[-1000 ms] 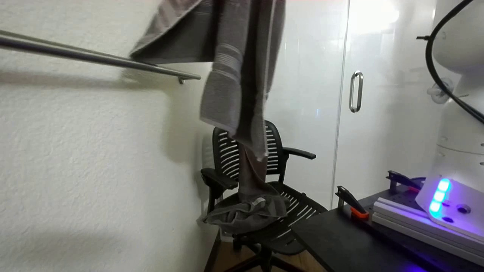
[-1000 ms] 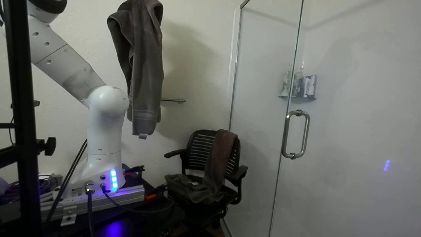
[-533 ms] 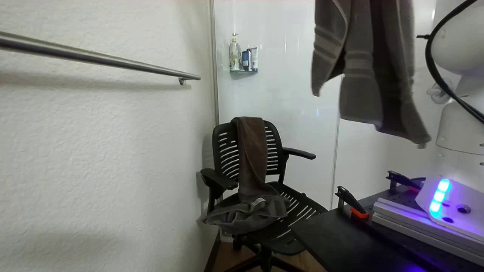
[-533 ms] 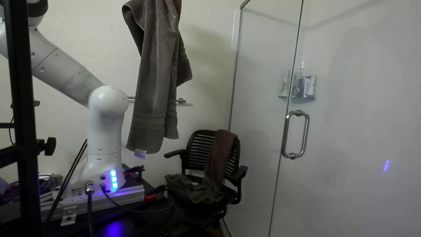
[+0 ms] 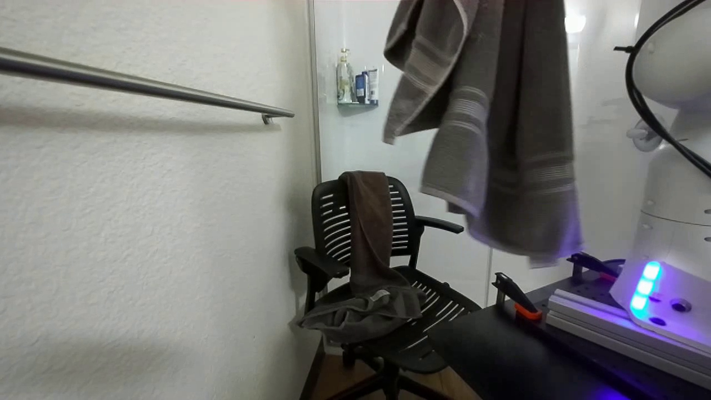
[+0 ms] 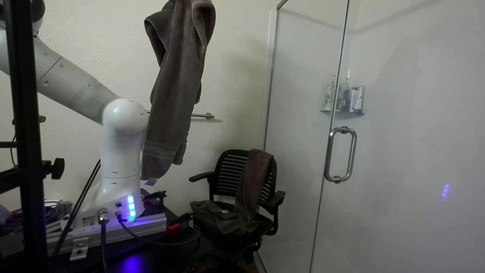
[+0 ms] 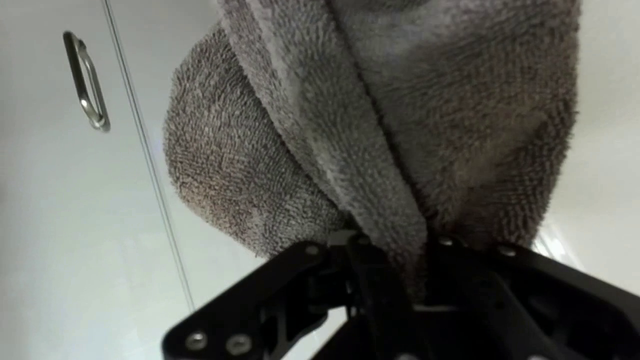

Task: Hang the brown towel on the backrest of the black chair, remove the grey towel from the rail and put it on the seat of the black chair

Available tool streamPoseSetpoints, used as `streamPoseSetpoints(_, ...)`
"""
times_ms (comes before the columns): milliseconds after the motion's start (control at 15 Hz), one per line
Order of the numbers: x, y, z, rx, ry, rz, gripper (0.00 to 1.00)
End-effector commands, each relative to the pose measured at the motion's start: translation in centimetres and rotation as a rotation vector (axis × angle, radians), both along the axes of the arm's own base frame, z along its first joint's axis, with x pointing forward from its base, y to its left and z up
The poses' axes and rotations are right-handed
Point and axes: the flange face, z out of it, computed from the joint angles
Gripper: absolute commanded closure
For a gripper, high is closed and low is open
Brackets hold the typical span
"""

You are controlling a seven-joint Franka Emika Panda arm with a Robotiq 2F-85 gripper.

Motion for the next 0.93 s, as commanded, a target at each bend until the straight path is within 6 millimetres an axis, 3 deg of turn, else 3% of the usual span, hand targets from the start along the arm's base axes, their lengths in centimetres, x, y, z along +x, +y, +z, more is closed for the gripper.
streamPoseSetpoints(0, 3.8, -9.2, -2.2, 0.21, 0.041, -0.049, 0.96)
streamPoseSetpoints(133, 7.4, -13.2, -4.6, 0.334, 0.125, -0.075, 0.96)
streamPoseSetpoints(267, 11.2, -13.8, -7.4, 0.444, 0.238, -0.041, 0.96)
streamPoseSetpoints(400, 14.8, -12.6, -10.4, 0.519, 0.355, 0.021, 0.96)
streamPoseSetpoints(600, 19.4, -8.6, -13.7, 0.521, 0.498, 0.073, 0.96)
streamPoseSetpoints(733, 22.2, -7.3, -14.8, 0.465, 0.528, 0.029, 0.96)
streamPoseSetpoints(867, 24.3, -5.6, -14.6, 0.408, 0.515, 0.016, 0.96)
